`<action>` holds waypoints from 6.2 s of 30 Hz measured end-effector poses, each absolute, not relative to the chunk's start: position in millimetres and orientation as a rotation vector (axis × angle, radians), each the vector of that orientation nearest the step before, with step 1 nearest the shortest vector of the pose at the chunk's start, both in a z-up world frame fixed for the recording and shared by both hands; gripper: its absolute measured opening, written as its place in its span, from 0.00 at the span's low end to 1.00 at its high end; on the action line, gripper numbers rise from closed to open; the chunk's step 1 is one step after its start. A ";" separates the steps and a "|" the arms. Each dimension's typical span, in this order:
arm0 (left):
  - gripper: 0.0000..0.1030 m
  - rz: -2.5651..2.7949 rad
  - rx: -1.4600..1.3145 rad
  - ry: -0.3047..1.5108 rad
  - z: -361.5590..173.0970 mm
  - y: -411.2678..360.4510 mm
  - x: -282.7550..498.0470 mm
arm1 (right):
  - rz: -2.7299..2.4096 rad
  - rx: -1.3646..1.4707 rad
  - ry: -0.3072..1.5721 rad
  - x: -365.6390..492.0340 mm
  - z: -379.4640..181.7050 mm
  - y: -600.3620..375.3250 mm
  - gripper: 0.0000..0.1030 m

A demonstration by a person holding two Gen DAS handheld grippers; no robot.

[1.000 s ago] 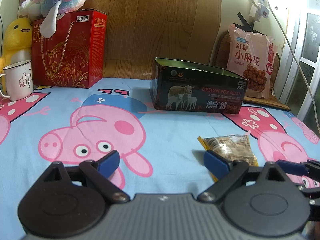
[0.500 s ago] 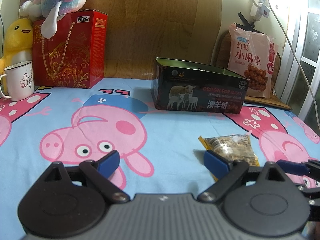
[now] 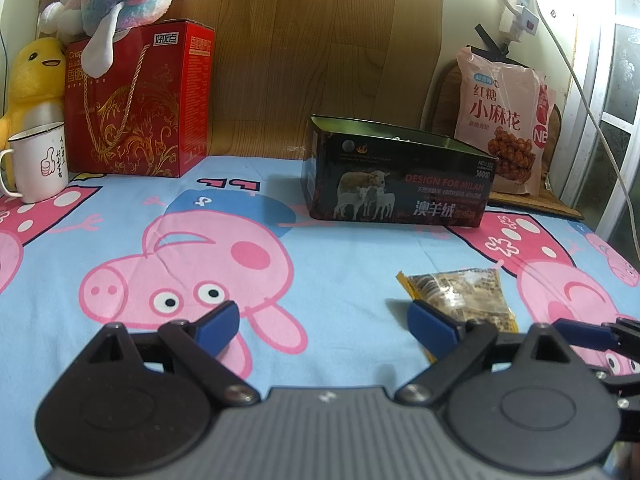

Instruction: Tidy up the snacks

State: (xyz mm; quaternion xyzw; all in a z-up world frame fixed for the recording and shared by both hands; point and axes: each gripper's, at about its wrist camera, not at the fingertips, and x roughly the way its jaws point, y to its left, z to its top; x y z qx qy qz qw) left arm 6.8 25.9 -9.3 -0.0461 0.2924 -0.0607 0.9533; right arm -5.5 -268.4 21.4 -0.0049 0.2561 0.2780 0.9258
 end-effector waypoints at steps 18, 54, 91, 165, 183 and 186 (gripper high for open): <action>0.92 -0.123 -0.095 0.598 -10.3 25.2 7.2 | 0.570 -0.009 0.526 -6.0 21.4 -268.8 0.65; 0.88 -0.130 -0.092 0.596 -9.4 23.8 6.3 | 0.573 -0.009 0.530 -5.4 21.2 -268.4 0.65; 0.38 -0.526 -0.380 0.695 -17.6 7.1 44.2 | 0.631 -0.174 0.572 23.8 22.2 -232.7 0.41; 0.41 -0.529 -0.356 0.659 -12.2 2.6 34.7 | 0.595 -0.199 0.512 13.6 23.3 -230.1 0.35; 0.41 -0.521 -0.348 0.662 -13.1 1.3 30.4 | 0.602 -0.170 0.525 12.2 22.0 -232.2 0.35; 0.39 -0.525 -0.359 0.669 -6.9 3.4 35.0 | 0.609 -0.144 0.530 15.5 24.5 -233.8 0.35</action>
